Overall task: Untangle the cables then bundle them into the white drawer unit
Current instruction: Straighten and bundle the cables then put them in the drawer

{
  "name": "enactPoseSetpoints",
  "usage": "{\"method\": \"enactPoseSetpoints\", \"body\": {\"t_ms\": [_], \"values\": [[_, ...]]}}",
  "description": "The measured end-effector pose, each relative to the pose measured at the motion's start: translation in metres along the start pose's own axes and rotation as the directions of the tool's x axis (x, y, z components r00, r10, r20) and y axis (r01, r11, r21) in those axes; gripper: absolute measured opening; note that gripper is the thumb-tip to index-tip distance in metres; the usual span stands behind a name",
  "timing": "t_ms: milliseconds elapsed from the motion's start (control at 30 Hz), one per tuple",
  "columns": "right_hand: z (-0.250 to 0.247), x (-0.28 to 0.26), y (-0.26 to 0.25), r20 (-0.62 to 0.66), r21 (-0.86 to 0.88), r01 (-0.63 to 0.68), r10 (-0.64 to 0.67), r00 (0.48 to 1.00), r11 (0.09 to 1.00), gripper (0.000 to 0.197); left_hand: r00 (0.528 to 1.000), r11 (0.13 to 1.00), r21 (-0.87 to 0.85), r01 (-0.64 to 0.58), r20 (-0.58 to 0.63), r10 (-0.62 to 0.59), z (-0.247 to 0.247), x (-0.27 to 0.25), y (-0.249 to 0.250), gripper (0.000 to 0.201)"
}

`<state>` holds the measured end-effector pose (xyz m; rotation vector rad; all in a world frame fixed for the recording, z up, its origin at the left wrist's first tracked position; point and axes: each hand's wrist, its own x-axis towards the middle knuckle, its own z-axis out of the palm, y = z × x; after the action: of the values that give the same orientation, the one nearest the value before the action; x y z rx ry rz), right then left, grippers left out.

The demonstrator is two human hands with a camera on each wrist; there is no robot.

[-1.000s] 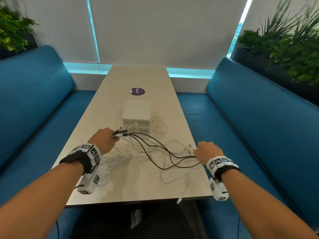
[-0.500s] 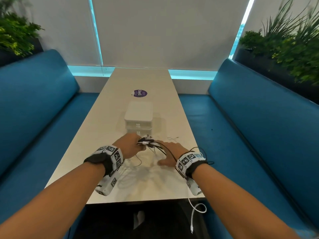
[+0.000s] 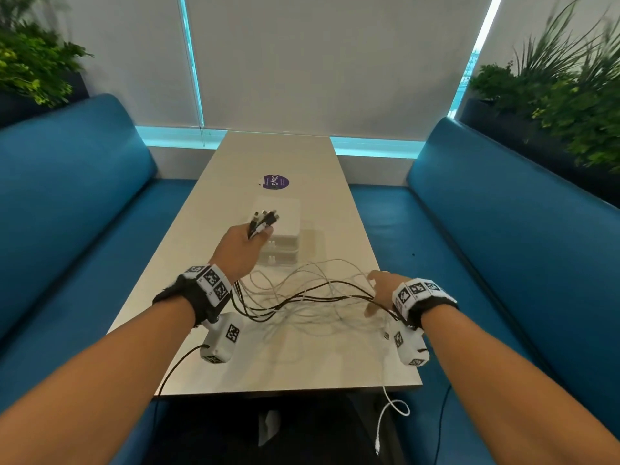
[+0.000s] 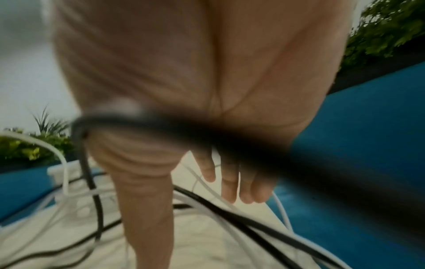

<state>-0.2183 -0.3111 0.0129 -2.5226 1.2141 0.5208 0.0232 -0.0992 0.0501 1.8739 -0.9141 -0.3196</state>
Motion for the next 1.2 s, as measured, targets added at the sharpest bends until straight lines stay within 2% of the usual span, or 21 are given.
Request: {"method": "enactPoseSetpoints", "body": {"t_ms": [33,100,167,233,300,400,567,633,733,800,833,900,967,1067,1133,1200], "values": [[-0.006,0.000,-0.003,0.003,0.029,0.016,-0.016,1.000,0.999,0.097,1.000,1.000,-0.015,0.009,-0.026,-0.009,0.000,0.001,0.001,0.032],[-0.017,0.000,-0.010,0.005,0.025,0.060,-0.060,0.998,0.998,0.095,0.998,1.000,-0.012,0.011,-0.056,-0.012,0.001,0.001,0.002,0.034],[-0.021,-0.002,-0.017,-0.040,-0.060,0.083,-0.086,0.995,0.995,0.083,0.997,1.000,-0.008,0.003,-0.072,-0.003,0.002,0.001,0.003,0.034],[-0.018,-0.003,-0.022,-0.164,-0.228,0.052,-0.091,0.982,0.972,0.064,0.997,1.000,-0.008,0.001,-0.080,-0.002,0.001,0.000,0.003,0.036],[-0.017,-0.007,-0.024,-0.252,-0.283,0.020,-0.094,0.963,0.959,0.048,0.996,1.000,-0.011,0.001,-0.086,-0.002,-0.001,0.000,0.003,0.037],[-0.021,-0.010,-0.028,-0.196,-0.208,0.012,-0.053,0.979,0.978,0.046,0.995,1.000,-0.010,0.018,-0.095,-0.019,-0.003,-0.001,0.001,0.038],[-0.018,-0.015,-0.030,-0.078,-0.124,0.003,-0.013,0.997,0.992,0.031,0.994,0.999,-0.046,0.024,-0.107,-0.029,-0.004,0.001,-0.005,0.039],[-0.021,-0.020,-0.035,-0.098,-0.148,0.014,-0.029,0.995,0.989,0.026,0.993,0.998,-0.058,0.011,-0.119,-0.018,-0.003,0.001,-0.006,0.041],[-0.026,-0.025,-0.058,-0.289,-0.068,0.140,-0.154,0.945,0.988,0.029,0.993,0.997,-0.072,0.007,-0.120,-0.016,0.001,-0.001,-0.001,0.040],[-0.027,-0.030,-0.082,-0.402,0.075,0.358,-0.300,0.865,0.931,0.027,0.994,0.997,-0.076,0.004,-0.112,-0.013,0.003,-0.002,0.000,0.039],[-0.026,-0.034,-0.097,-0.414,0.129,0.468,-0.381,0.826,0.874,0.030,0.994,0.996,-0.090,0.005,-0.108,-0.015,0.004,-0.003,0.000,0.039],[-0.022,-0.043,-0.128,-0.354,0.172,0.595,-0.514,0.781,0.785,0.053,0.994,0.992,-0.129,0.014,-0.107,-0.028,0.007,-0.003,0.002,0.037],[-0.016,-0.050,-0.159,-0.271,0.187,0.633,-0.580,0.768,0.751,0.080,0.994,0.987,-0.159,0.006,-0.110,-0.023,0.008,-0.005,0.006,0.032],[-0.005,-0.047,-0.188,-0.230,0.340,0.627,-0.585,0.778,0.701,0.093,0.990,0.978,-0.210,0.009,-0.138,-0.038,0.004,-0.007,0.009,0.035],[0.001,-0.044,-0.197,-0.222,0.437,0.596,-0.562,0.797,0.673,0.083,0.982,0.969,-0.245,0.044,-0.166,-0.086,0.000,-0.004,0.006,0.044],[0.009,-0.040,-0.202,-0.248,0.423,0.590,-0.538,0.806,0.688,0.053,0.982,0.942,-0.329,0.071,-0.140,-0.123,-0.001,-0.002,0.003,0.050]]}}
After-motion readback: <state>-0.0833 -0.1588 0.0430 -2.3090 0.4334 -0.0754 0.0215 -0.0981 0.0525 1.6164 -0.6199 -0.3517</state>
